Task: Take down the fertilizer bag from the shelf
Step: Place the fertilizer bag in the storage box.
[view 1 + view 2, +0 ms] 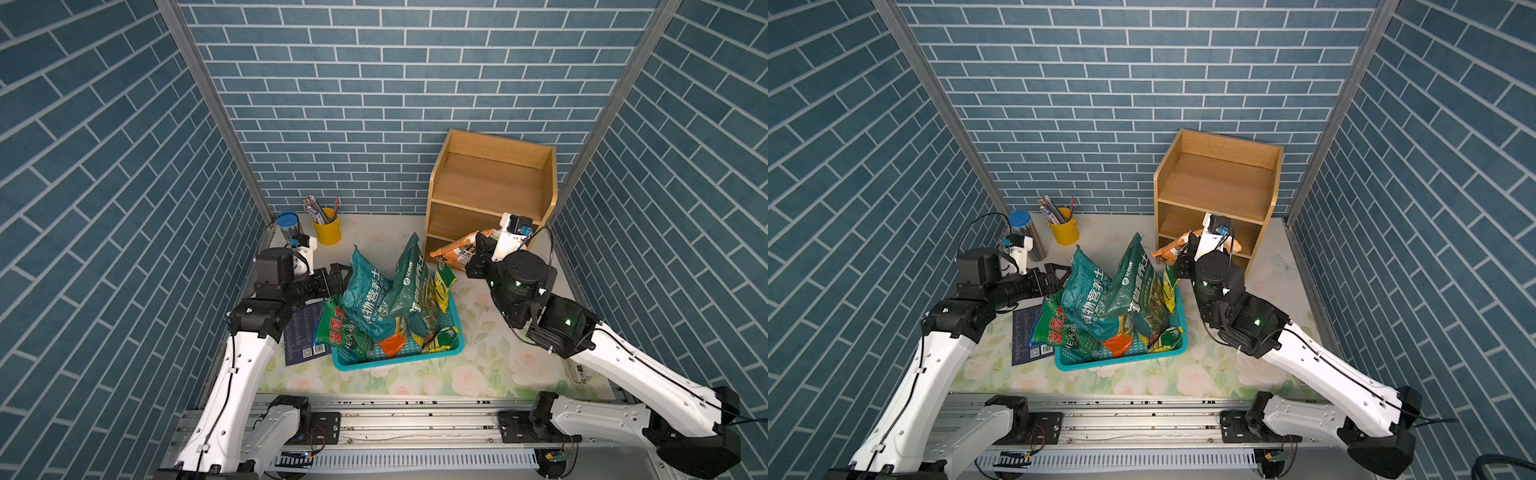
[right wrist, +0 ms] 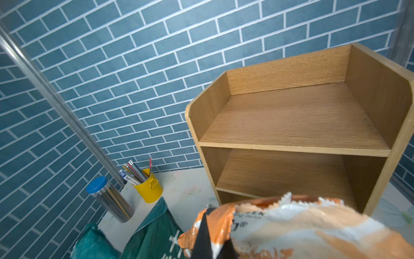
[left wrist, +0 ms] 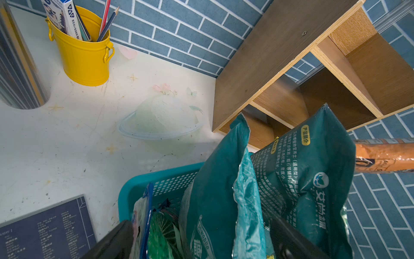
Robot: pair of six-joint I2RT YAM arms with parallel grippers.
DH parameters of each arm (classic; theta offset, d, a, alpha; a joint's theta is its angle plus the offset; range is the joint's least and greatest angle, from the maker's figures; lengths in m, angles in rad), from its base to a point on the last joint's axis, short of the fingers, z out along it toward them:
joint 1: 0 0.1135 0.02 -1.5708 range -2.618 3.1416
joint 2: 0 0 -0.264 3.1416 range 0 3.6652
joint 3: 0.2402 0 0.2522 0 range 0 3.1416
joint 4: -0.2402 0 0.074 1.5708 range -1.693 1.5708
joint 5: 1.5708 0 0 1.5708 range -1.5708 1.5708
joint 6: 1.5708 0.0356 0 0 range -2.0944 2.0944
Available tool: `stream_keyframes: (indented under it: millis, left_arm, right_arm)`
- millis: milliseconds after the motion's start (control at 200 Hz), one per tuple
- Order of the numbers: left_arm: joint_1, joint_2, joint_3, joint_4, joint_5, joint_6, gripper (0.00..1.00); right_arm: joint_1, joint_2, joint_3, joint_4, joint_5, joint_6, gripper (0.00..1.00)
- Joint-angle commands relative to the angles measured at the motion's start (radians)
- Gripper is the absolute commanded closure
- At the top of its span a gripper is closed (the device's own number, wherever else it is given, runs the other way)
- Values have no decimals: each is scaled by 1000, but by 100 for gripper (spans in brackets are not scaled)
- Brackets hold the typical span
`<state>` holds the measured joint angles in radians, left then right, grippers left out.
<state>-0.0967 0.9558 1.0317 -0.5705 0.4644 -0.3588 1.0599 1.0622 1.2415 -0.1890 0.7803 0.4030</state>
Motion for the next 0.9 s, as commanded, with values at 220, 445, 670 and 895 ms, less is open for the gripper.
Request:
stream_keyframes:
  millis: [220, 445, 670, 895]
  left_arm:
    - [-2, 3, -15, 9, -1, 5, 0]
    - [-1, 2, -15, 8, 1, 4, 0]
    - [-1, 2, -15, 9, -1, 4, 0]
    - [-1, 1, -15, 8, -3, 4, 0]
  right_arm:
    - [325, 63, 202, 89, 260, -190, 100]
    - [483, 107, 266, 101, 318, -235, 100]
    - [538, 155, 284, 76, 294, -209, 100]
    - [539, 179, 229, 62, 211, -126, 100]
